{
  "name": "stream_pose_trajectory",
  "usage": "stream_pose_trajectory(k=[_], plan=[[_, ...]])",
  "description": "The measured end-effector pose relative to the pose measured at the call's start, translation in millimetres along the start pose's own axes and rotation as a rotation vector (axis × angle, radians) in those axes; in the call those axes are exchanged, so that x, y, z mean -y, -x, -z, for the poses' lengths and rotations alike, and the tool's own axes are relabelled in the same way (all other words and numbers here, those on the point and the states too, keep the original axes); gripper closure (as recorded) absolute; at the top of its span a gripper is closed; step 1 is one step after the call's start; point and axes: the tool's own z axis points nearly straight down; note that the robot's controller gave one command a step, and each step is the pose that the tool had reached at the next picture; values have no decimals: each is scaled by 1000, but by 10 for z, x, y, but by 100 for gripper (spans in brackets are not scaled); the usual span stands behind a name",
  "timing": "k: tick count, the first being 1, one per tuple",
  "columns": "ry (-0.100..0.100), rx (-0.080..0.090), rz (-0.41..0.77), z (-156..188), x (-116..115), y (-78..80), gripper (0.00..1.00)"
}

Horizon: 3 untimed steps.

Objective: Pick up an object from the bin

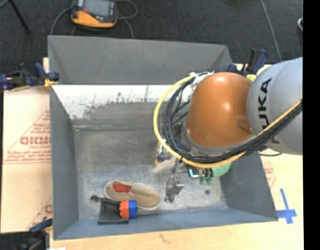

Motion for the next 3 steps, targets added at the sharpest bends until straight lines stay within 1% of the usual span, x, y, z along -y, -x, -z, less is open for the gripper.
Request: stream_pose_trajectory(k=[1,2,3], plan=[[1,7,-2,31,3,16,0],[-1,15,52,-271,-42,112,0],[-1,12,122,-867,-175,107,0]])
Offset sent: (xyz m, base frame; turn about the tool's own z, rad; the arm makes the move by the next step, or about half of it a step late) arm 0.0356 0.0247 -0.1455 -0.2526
